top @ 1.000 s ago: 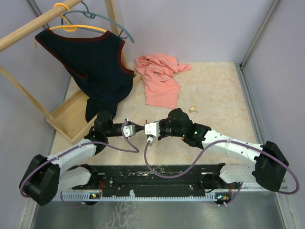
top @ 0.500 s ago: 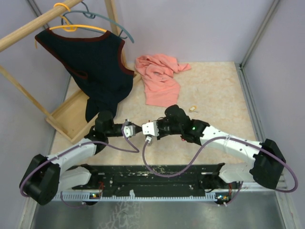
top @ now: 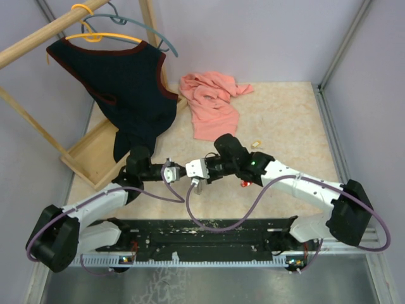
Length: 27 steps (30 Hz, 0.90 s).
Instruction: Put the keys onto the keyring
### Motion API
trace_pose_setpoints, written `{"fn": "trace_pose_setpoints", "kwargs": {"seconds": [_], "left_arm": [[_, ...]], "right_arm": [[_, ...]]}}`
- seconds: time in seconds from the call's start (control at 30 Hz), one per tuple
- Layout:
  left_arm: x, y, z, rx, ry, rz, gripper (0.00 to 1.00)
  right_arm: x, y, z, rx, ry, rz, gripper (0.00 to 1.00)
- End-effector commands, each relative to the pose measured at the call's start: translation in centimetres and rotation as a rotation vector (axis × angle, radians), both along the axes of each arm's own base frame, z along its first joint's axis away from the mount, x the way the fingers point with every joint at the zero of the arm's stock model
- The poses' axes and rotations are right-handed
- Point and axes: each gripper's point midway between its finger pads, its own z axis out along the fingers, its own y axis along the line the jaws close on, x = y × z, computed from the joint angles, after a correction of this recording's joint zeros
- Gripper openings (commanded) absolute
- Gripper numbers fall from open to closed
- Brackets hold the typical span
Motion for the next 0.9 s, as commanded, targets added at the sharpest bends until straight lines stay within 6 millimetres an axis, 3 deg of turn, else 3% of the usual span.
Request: {"fn": "trace_pose_setpoints", "kwargs": {"seconds": [0.0,0.37,0.87], "left_arm": [[-0.6,-0.9,3.4,-0.058,-0.099,-0.083,0.0],[0.2,-1.0,3.9,-0.077,-0.037,-0.026,0.0],[0.9,-0.9,5.6,-0.156,0.067,0.06,0.0]], "right_arm": [[-0.6,1.1,2.0,0.04,0.037,0.079,0.0],[0.5,0.7,2.4,0.068,-0.029,0.037,0.0],[2.0,-0.9,1.4,0.055,-0.194,-0.034,0.0]]}}
